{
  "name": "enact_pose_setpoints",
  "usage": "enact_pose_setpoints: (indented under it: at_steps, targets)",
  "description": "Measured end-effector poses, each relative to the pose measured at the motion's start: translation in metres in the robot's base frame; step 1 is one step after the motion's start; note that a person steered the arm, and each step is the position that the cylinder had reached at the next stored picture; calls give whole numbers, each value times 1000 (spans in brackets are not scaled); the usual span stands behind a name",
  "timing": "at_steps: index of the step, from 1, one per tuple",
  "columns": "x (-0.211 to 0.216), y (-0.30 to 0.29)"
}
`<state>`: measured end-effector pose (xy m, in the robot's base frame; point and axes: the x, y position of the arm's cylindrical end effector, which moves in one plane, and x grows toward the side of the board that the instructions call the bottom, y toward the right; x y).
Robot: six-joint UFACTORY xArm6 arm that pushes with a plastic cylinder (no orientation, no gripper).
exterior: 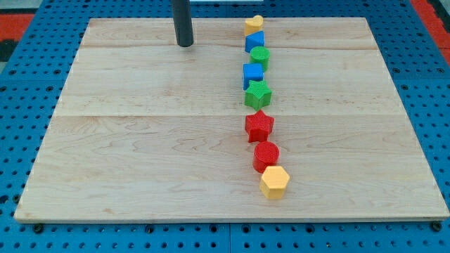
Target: Move your arm to the yellow heart
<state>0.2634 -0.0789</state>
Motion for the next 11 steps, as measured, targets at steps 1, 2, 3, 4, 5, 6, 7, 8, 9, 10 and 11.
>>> enact_pose_setpoints:
  at_steps: [1,2,3,4,5,6,7,8,9,10,11]
  targets:
    - [0,0]
    - [-1,0]
    - [-1,0]
    - [-2,0]
    - [-6,0]
    - [-6,0]
    - [5,4]
    - [81,13]
    - [134,-3]
    - [71,-5]
    - [-6,-5]
